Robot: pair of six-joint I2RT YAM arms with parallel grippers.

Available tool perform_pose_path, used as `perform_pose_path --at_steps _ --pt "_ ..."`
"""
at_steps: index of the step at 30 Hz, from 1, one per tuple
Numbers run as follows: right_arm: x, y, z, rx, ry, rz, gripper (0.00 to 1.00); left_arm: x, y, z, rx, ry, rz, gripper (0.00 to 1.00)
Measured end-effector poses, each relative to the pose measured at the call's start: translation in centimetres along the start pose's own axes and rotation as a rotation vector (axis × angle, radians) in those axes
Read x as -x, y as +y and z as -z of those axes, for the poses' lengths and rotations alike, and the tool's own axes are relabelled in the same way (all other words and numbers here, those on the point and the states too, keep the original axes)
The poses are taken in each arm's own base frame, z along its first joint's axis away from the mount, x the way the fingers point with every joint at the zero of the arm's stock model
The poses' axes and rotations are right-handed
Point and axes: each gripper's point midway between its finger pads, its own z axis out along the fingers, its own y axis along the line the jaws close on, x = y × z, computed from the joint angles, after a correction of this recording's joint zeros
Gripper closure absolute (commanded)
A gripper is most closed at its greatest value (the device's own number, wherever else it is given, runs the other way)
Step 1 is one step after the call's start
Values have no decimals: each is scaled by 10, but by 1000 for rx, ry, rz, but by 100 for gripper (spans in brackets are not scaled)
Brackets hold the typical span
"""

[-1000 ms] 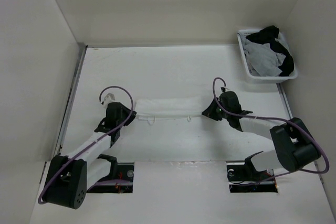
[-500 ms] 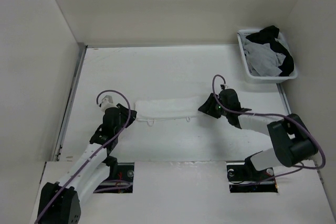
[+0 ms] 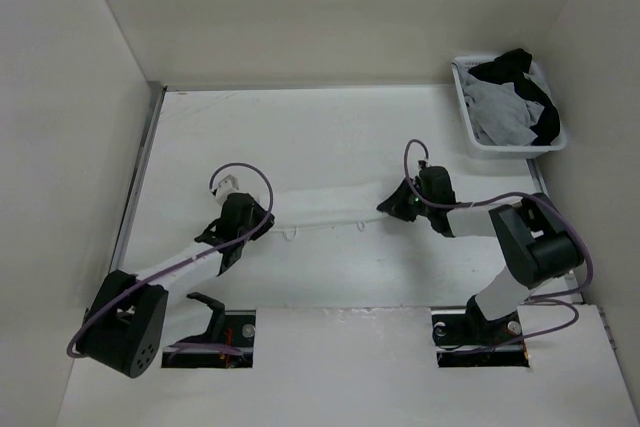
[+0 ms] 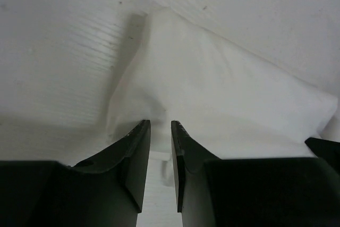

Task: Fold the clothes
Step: Fold the tank top

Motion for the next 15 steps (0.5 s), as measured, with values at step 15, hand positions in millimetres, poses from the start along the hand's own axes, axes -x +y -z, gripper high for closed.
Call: perform_pose_path --at_steps 15 --pt "32 24 74 -46 -215 110 91 -28 -31 45 -185 56 -6 69"
